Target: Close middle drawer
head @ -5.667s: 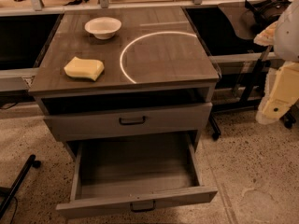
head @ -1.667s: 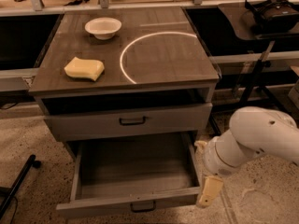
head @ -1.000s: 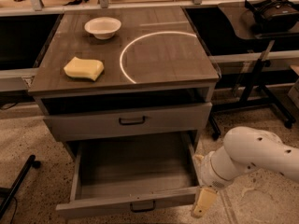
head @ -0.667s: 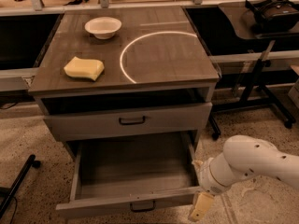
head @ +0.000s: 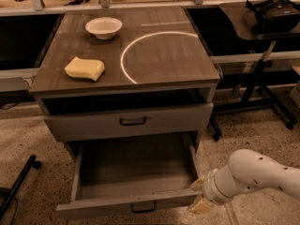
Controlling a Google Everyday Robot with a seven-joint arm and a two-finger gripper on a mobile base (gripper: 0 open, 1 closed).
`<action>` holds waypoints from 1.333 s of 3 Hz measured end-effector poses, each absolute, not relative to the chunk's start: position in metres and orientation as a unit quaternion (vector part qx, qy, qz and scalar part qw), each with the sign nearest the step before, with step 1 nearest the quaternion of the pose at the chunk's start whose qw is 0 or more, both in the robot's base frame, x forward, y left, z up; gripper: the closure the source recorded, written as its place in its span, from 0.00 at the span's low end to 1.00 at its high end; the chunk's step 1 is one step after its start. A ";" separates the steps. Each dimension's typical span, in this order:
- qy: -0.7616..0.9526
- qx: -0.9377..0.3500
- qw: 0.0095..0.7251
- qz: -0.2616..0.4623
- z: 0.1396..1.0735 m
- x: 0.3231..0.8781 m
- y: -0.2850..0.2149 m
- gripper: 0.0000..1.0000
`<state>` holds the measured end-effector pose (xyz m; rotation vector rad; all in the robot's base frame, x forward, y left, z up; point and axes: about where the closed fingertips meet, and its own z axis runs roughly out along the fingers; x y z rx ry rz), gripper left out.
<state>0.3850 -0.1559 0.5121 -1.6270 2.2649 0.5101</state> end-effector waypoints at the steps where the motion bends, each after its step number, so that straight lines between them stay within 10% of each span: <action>1: 0.795 -0.555 0.158 0.189 0.499 0.381 -0.160 0.69; 2: 0.795 -0.554 0.158 0.190 0.497 0.380 -0.161 0.92; 4: 0.786 -0.561 0.161 0.204 0.482 0.380 -0.158 1.00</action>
Offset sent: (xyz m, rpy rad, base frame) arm -0.0041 -0.0041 -0.0125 0.0240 0.0092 -0.0219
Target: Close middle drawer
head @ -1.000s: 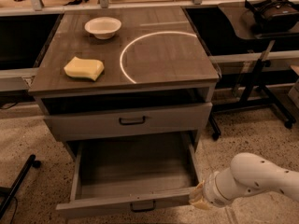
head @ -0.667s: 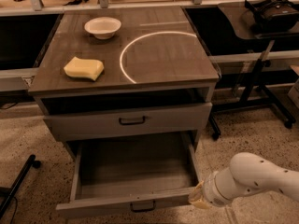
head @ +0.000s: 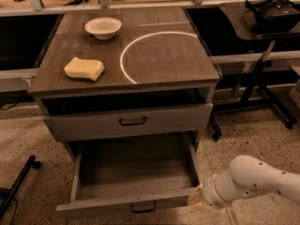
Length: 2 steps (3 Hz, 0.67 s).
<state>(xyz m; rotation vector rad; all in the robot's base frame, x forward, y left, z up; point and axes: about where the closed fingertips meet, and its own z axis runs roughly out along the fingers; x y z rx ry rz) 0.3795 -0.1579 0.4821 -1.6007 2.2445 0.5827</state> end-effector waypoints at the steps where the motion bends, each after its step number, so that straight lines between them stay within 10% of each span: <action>1: 0.778 -0.575 0.163 0.193 0.462 0.378 -0.155 1.00; 2: 0.776 -0.584 0.166 0.172 0.442 0.382 -0.152 1.00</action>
Offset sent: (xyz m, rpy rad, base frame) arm 0.0127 0.0081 -0.0633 -0.0942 -0.1144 0.0365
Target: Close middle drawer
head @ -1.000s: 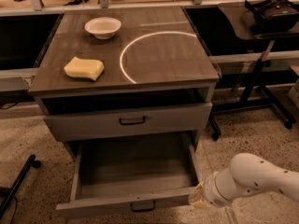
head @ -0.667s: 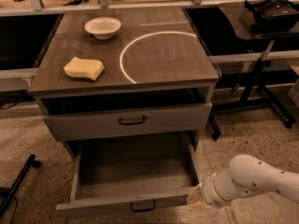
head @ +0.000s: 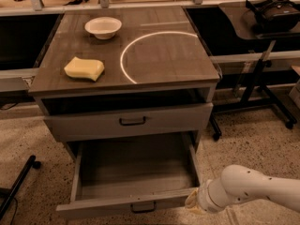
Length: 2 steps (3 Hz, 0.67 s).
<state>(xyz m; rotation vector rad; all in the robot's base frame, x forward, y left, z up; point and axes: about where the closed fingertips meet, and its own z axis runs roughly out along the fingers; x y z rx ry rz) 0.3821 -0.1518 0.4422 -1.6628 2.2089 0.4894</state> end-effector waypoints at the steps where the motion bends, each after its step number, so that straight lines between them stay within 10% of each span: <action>1: 0.777 -0.585 0.170 0.160 0.424 0.393 -0.151 1.00; 2: 0.779 -0.581 0.173 0.160 0.409 0.404 -0.154 1.00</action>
Offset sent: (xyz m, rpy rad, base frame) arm 0.0493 -0.0092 -0.0545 0.0030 -0.0346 -0.0391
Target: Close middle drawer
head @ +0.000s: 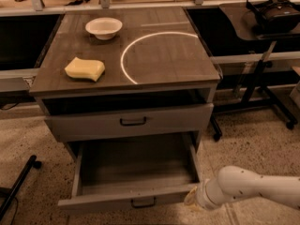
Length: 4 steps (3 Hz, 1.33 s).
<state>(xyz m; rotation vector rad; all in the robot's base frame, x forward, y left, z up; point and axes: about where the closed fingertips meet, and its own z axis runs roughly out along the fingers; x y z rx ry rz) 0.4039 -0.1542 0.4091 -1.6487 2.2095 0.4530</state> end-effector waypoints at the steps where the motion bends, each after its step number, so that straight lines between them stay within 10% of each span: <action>1: 0.786 -0.568 0.185 0.160 0.399 0.423 -0.157 1.00; 4: 0.778 -0.570 0.220 0.144 0.386 0.475 -0.156 1.00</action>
Offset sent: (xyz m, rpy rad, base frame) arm 0.0626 -0.0079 -0.0246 0.0485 -0.0451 -0.0966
